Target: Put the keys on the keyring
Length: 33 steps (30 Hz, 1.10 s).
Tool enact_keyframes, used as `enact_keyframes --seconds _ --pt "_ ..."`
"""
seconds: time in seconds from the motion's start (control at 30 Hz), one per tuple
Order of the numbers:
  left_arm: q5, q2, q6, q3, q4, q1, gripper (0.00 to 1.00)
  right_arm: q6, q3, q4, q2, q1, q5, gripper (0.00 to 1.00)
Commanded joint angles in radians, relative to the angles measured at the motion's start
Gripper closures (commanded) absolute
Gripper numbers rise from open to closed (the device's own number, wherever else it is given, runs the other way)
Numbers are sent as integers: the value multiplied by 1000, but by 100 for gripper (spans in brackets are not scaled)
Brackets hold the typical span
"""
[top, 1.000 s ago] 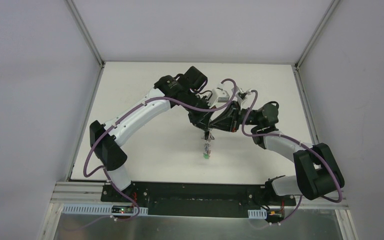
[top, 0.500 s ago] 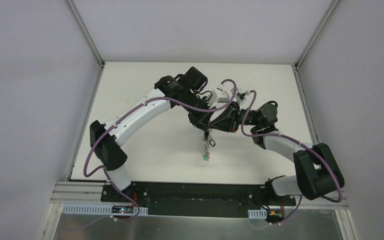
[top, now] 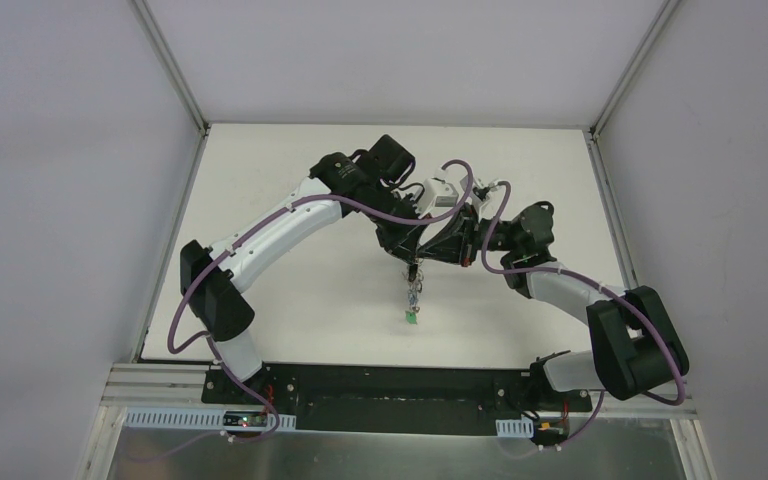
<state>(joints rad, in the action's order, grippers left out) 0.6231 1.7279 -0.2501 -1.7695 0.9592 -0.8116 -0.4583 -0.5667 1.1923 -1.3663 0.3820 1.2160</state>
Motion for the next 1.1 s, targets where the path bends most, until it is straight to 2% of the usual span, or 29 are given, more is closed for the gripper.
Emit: enact_keyframes --seconds 0.0,0.17,0.43,0.83,1.07 --pt "60 -38 27 3 -37 7 100 28 -35 15 24 -3 16 100" --pt "132 -81 49 64 -130 52 100 -48 -41 92 36 -33 14 100" --pt "186 -160 -79 156 -202 82 80 -200 -42 258 48 -59 1 100" --pt "123 -183 -117 198 -296 83 73 -230 -48 250 50 -75 -6 100" --pt "178 -186 -183 219 -331 76 64 -222 -51 224 48 -79 -4 100"
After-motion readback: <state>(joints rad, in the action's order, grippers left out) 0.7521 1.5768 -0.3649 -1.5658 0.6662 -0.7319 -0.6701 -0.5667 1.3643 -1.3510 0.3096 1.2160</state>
